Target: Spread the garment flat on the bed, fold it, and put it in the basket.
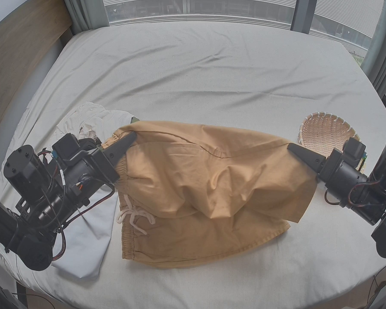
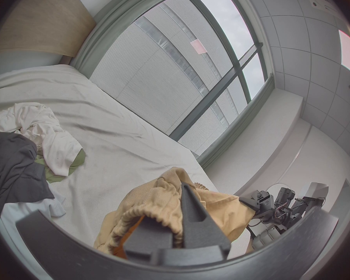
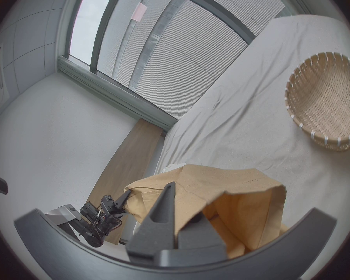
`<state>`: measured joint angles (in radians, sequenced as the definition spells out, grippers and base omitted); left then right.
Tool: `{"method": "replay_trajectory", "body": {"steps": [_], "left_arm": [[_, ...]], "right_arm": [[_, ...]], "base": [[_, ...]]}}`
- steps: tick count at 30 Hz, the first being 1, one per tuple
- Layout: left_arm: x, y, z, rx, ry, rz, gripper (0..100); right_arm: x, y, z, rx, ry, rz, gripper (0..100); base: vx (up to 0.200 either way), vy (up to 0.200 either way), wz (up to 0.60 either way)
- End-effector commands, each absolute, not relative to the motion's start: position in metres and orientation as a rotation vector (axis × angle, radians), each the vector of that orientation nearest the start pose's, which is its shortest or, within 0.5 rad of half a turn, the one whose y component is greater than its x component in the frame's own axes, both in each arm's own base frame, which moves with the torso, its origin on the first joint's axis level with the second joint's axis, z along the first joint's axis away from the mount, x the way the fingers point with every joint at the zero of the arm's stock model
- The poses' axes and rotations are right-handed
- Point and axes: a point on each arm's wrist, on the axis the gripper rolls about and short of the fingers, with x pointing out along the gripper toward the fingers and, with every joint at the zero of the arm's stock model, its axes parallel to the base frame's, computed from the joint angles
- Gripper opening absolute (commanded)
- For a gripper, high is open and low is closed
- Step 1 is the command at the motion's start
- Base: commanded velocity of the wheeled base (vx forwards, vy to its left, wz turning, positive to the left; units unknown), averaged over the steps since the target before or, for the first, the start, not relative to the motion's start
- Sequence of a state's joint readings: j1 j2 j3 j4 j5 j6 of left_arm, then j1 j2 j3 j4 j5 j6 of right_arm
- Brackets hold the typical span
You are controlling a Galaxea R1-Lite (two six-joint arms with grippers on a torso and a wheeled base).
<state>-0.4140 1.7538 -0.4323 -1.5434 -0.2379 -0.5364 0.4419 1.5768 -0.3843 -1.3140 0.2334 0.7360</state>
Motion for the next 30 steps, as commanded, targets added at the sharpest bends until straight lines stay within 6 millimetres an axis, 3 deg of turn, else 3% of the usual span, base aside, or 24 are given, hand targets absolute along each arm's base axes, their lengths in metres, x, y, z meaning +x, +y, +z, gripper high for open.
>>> {"method": "replay_trajectory", "body": {"steps": [1,16,30], "left_arm": [[0.244,-0.116,0.169,-0.536,-0.051,-0.705,0],[0.251,-0.094,0.167,-0.569,-0.049,-0.637,0],[0.255,-0.081,0.167,-0.567,-0.065,-0.587,0]], "right_arm": [[0.208,0.093,0.188,0.711,0.071,0.663,0],[0.218,0.057,0.178,0.669,0.079,0.58,0],[0.22,0.054,0.177,0.667,0.078,0.568,0]], "base": [[0.0,0.0,0.0],[0.0,0.0,0.0],[0.0,0.0,0.0]]}}
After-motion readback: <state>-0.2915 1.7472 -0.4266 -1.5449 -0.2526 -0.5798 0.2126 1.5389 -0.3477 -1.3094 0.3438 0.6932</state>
